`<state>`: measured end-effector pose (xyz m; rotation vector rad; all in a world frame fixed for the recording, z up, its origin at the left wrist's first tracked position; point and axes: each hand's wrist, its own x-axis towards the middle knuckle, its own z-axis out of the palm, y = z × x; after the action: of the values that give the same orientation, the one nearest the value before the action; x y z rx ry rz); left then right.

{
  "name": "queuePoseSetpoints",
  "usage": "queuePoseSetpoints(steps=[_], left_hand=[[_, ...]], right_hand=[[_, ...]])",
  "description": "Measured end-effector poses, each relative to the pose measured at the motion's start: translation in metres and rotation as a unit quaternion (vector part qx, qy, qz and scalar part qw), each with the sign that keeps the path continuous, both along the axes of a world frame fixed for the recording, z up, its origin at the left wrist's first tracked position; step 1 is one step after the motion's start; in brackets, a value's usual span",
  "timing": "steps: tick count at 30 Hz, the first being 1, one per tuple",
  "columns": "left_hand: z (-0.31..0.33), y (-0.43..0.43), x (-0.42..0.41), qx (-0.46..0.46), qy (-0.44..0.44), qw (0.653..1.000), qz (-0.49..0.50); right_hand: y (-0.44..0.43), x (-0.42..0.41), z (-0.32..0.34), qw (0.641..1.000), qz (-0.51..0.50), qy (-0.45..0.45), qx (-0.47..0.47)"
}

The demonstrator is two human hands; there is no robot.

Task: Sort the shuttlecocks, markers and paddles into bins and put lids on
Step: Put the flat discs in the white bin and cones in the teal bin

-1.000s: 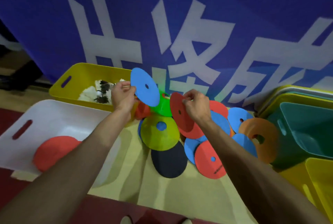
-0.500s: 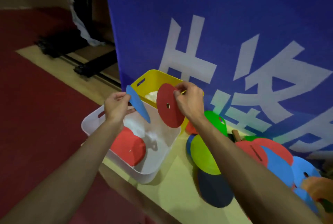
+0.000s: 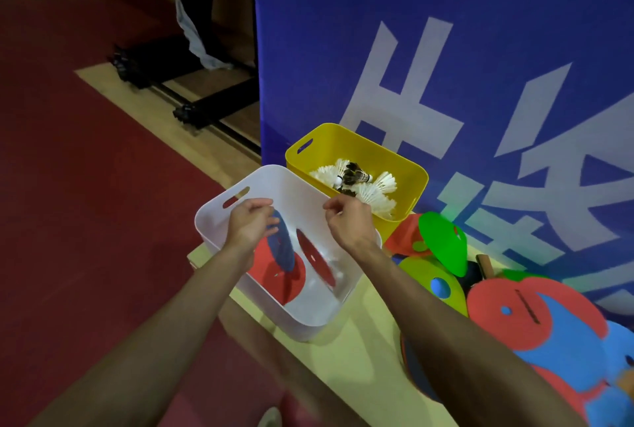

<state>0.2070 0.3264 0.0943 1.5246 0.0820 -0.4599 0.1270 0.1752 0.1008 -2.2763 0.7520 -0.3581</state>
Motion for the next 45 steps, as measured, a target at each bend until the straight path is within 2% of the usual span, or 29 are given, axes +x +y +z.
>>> queuePoseSetpoints(steps=[6,11,15,20,26,38,45], left_hand=[[0.007,-0.027,-0.016,-0.002,-0.035,0.999,-0.040],[0.011,-0.070,-0.049,0.003,-0.077,0.990,-0.121],[0.009,-0.117,-0.089,0.010,-0.073,0.979,-0.192],[-0.007,-0.162,-0.157,0.035,-0.053,0.951,-0.304],[-0.045,-0.203,-0.225,0.089,-0.007,0.916,-0.392],[-0.106,-0.262,-0.336,0.191,0.008,0.853,-0.486],[-0.133,-0.289,-0.359,0.271,-0.039,0.814,-0.512]], right_hand=[[-0.021,-0.019,-0.003,1.000,-0.026,-0.002,0.010],[-0.055,-0.063,-0.004,0.997,-0.075,0.002,0.005],[-0.088,-0.117,-0.007,0.990,-0.137,0.012,0.019],[-0.126,-0.193,-0.022,0.975,-0.213,0.036,0.057],[-0.161,-0.284,-0.042,0.957,-0.270,0.062,0.081],[-0.208,-0.426,-0.104,0.894,-0.396,0.075,0.196],[-0.216,-0.467,-0.136,0.856,-0.434,0.110,0.257]])
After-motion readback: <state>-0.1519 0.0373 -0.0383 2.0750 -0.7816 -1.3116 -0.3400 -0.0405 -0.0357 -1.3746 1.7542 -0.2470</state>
